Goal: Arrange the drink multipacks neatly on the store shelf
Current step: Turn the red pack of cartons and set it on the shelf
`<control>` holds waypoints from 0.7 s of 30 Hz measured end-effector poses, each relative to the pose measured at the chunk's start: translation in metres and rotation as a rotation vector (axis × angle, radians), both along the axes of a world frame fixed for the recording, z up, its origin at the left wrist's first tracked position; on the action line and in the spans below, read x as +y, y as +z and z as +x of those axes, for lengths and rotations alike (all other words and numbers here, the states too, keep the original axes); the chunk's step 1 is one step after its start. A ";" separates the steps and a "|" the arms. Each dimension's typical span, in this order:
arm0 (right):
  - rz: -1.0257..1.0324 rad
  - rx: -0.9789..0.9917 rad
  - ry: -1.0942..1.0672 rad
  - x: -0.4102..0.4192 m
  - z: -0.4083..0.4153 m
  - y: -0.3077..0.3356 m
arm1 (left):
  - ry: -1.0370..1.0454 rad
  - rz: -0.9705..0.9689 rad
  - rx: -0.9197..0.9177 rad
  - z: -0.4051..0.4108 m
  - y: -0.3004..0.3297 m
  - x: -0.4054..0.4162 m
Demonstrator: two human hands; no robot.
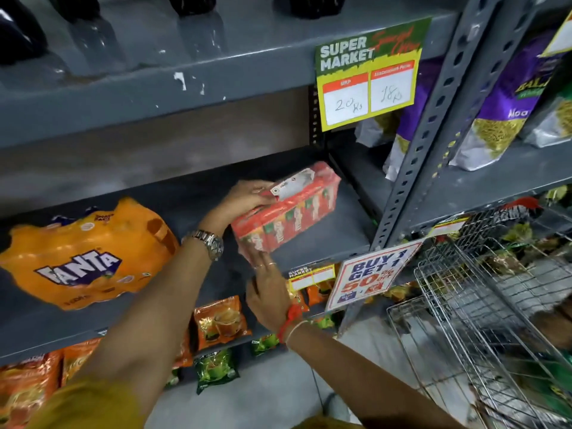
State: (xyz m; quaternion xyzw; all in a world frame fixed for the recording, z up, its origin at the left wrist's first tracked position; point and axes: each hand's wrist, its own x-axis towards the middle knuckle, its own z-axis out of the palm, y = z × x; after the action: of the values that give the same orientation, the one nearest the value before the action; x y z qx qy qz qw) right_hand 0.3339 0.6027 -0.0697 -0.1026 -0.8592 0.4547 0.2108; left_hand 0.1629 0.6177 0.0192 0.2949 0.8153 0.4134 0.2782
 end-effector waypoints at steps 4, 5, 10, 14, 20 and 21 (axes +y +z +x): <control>-0.243 0.074 -0.112 0.019 -0.014 0.008 | 0.137 -0.024 0.246 0.002 -0.011 -0.007; -0.322 0.128 -0.200 0.030 -0.012 0.011 | 0.231 0.024 0.302 0.008 -0.018 -0.011; -0.469 0.308 -0.665 0.121 -0.018 0.028 | 0.692 0.519 0.160 0.055 -0.056 -0.034; -0.560 0.041 -0.563 0.169 -0.035 0.037 | 0.872 0.707 -0.120 0.083 -0.071 -0.036; -0.667 0.080 -0.588 0.173 -0.029 0.040 | 0.842 0.593 -0.105 0.072 -0.060 -0.037; -0.681 0.106 -0.605 0.169 -0.026 0.039 | 0.821 0.577 -0.090 0.070 -0.060 -0.041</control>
State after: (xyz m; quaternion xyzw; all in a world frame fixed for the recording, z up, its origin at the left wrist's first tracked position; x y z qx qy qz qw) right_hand 0.3078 0.7721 -0.0312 -0.3891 -0.5800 0.6339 0.3323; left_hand 0.2329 0.5766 -0.0405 -0.0033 0.7039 0.7095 0.0348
